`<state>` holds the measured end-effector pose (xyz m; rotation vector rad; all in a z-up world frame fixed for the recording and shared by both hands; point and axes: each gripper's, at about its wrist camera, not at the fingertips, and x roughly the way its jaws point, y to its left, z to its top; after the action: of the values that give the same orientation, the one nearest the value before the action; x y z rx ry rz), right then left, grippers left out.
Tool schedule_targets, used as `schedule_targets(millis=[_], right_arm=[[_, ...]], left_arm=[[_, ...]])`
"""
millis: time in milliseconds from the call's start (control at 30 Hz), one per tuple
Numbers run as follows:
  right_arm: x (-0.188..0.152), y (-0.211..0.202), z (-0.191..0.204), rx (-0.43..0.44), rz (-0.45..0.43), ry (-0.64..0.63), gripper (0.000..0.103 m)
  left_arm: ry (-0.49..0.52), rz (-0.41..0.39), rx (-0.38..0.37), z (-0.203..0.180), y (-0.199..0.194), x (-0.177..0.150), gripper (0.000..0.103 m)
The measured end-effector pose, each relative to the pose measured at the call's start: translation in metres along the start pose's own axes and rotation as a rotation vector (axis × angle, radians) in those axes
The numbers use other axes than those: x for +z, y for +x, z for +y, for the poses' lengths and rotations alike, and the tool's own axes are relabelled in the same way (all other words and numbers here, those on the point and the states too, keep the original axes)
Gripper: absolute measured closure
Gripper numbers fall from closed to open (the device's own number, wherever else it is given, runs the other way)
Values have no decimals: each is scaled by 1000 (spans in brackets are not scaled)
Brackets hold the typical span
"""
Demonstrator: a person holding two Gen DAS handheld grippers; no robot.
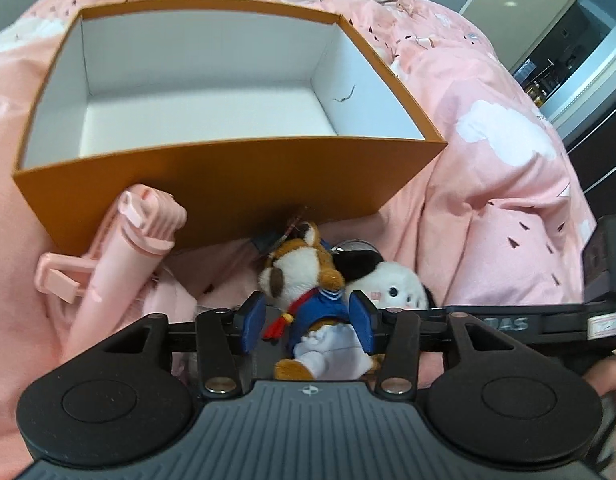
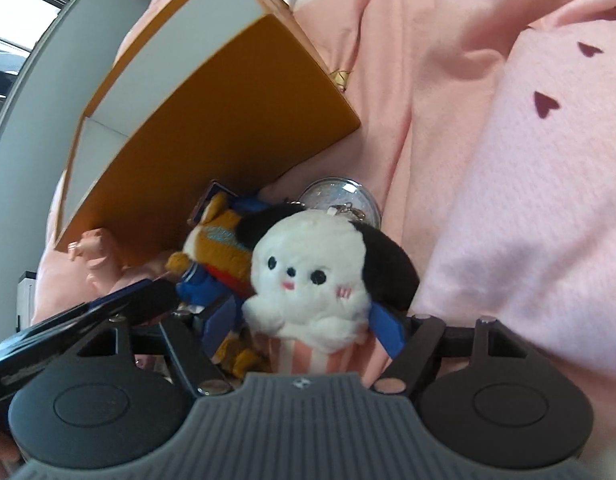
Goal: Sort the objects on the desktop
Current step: 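Lift the brown dog plush with left gripper while right gripper lifts white puppy plush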
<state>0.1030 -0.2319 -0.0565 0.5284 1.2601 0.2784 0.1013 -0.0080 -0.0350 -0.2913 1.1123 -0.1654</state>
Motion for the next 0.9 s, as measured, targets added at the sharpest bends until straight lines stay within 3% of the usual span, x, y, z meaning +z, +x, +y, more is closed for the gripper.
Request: schedule_targets(millis=[200, 433, 500, 767, 900], right_arm=[[-6, 24, 10, -85, 5, -90, 28], [-11, 18, 10, -44, -12, -98, 32], [-16, 9, 16, -55, -26, -148, 33], [-22, -21, 40, -239, -163, -433, 33], [-13, -27, 34, -246, -155, -483, 32]], left_arm=[[-9, 74, 14, -5, 25, 8, 45], [35, 111, 42, -17, 38, 15, 45], [48, 119, 45, -19, 41, 15, 45], [94, 135, 91, -32, 49, 15, 43], [125, 127, 130, -40, 50, 12, 43]])
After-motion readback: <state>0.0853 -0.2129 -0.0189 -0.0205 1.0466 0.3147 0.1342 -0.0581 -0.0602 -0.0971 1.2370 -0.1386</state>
